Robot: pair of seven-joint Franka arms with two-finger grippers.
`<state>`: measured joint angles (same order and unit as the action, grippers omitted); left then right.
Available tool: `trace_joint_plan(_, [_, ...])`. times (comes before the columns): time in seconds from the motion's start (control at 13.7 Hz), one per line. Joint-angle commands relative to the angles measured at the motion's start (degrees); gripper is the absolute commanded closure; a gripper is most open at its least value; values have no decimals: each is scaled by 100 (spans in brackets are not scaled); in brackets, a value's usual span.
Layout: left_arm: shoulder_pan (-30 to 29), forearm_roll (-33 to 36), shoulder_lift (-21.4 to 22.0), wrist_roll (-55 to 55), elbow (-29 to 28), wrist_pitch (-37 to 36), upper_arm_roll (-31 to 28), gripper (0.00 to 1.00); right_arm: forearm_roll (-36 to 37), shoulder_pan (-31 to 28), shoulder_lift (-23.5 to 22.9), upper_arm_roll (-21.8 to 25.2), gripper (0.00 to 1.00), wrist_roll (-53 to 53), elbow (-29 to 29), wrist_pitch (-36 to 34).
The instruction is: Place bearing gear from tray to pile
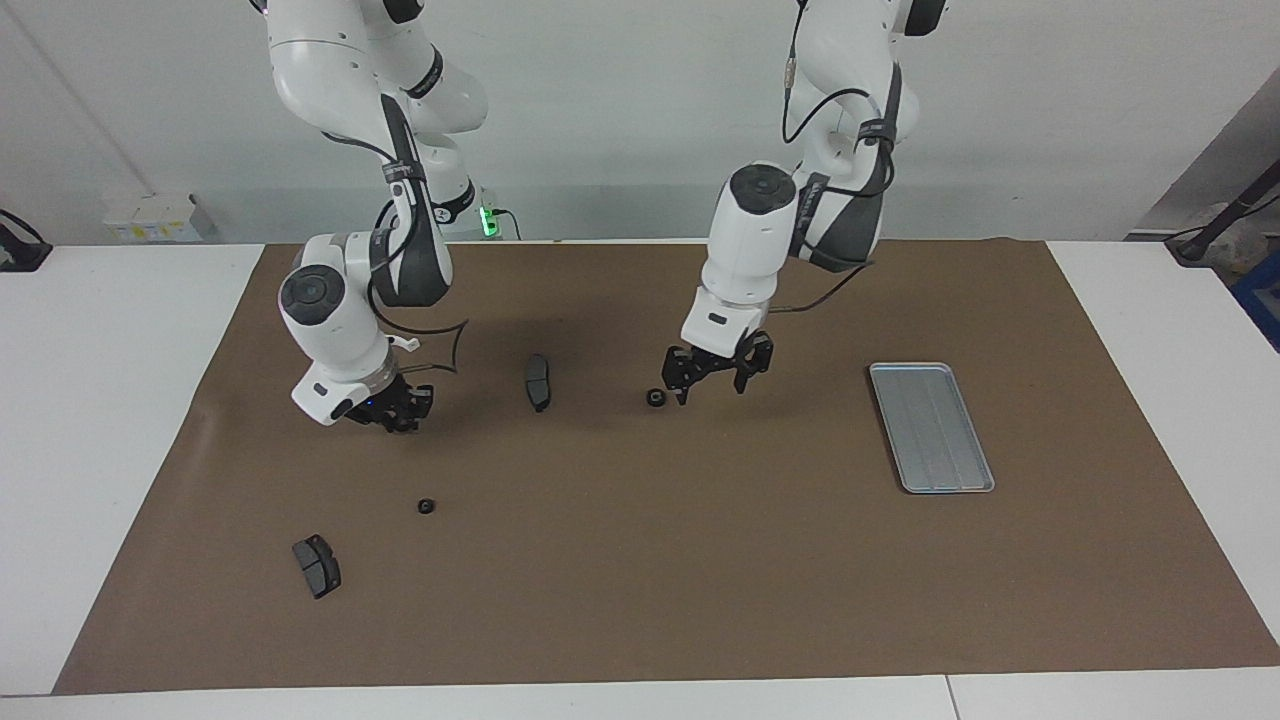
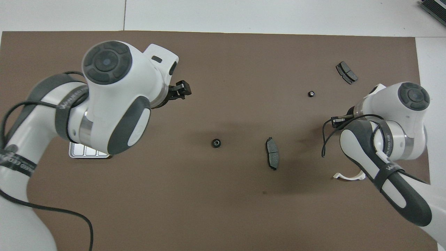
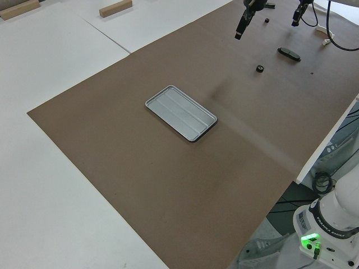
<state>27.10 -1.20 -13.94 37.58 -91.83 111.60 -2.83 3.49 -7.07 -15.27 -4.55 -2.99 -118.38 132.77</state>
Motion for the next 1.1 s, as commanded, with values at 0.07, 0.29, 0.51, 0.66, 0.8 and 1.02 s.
trace_joint_plan(0.07, [-853, -64, 276, -1179, 165, -796, 55, 4, -33, -391, 59, -72, 76, -123, -98, 56])
trace_joint_plan(0.29, [-1539, -82, 488, -2481, 130, -1219, 10, 4, -33, -375, 112, -72, 19, -97, -45, -14])
trace_joint_plan(0.51, [-2032, -73, 812, -3036, 130, -1562, 2, 3, -33, 80, 322, -72, 0, 315, 43, -217])
trace_joint_plan(0.66, [-2130, -47, 997, -3143, 147, -1738, 2, 2, -33, 624, 376, -81, 0, 990, 139, -243])
trace_joint_plan(0.8, [-2139, -47, 1129, -3134, 148, -1913, 10, 0, -33, 1187, 358, -81, 0, 1859, 227, -234])
trace_joint_plan(1.02, [-2078, -21, 1358, -3134, 95, -2151, 19, 0, -50, 1847, 332, -81, 0, 2705, 341, -217])
